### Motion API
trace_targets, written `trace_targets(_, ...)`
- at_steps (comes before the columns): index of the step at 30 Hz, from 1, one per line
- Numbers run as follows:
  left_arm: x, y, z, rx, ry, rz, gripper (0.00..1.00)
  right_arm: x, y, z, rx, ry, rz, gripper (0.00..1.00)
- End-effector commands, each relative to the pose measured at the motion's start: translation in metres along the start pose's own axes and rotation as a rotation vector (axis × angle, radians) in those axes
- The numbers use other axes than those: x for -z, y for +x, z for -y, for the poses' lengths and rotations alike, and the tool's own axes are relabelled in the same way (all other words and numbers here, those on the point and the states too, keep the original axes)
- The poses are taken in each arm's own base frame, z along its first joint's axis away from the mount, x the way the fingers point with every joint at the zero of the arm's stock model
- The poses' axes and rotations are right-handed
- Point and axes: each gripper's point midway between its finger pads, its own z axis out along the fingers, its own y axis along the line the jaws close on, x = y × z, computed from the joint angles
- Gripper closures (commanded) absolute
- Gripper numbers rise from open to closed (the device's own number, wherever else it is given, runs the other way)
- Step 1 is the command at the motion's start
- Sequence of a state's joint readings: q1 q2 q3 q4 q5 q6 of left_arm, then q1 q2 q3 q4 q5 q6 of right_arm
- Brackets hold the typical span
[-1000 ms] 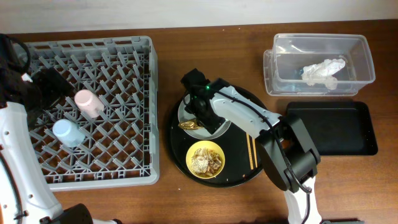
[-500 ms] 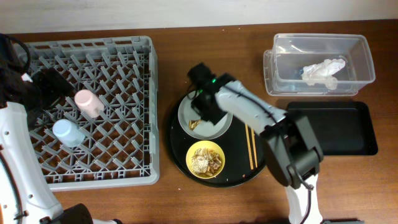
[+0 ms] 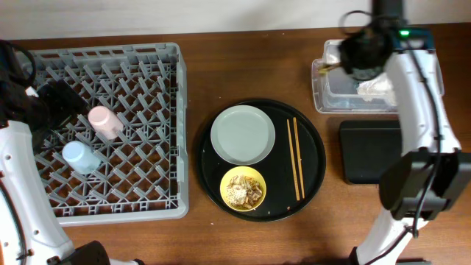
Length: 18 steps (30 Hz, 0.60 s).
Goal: Sort waste into correct bins and load items into the dishwasher rack
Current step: 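Carry the Nescafe stick to the clear bin and release it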
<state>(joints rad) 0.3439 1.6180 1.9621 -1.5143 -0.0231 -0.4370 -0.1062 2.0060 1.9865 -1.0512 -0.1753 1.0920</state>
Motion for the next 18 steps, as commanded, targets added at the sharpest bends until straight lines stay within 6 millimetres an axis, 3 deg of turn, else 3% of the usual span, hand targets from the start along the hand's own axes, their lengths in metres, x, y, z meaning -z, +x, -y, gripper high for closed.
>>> trace_targets(1,0.008,-0.003,-0.001,-0.007,0.009,0.025,0.01,0.003,-0.035,0.011,-0.008,-0.012,0.042,0.63)
trace_targets(2,0.008,-0.003,-0.001,-0.006,0.009,0.025,0.01,0.004,-0.045,0.011,0.008,-0.021,0.058,0.32)
trace_targets(3,0.008,-0.003,-0.001,-0.006,0.009,0.025,0.01,0.004,-0.051,0.011,0.032,-0.029,0.070,0.11)
trace_targets(4,0.008,-0.003,-0.001,-0.006,0.009,0.025,0.01,0.005,-0.056,0.010,0.065,-0.040,0.083,0.01)
trace_targets(6,0.008,-0.003,-0.001,-0.006,0.009,0.025,0.01,0.005,-0.058,0.007,0.117,-0.050,0.089,0.01)
trace_targets(11,0.008,-0.003,-0.001,-0.006,0.009,0.025,0.01,0.016,-0.020,-0.018,0.319,-0.221,-0.096,0.01)
trace_targets(14,0.008,-0.003,-0.001,-0.006,0.009,0.025,0.01,0.040,0.001,-0.028,0.424,-0.311,-0.161,0.01)
trace_targets(18,0.008,-0.003,-0.001,-0.006,0.009,0.025,0.01,0.089,0.018,-0.016,0.489,-0.293,-0.140,0.01)
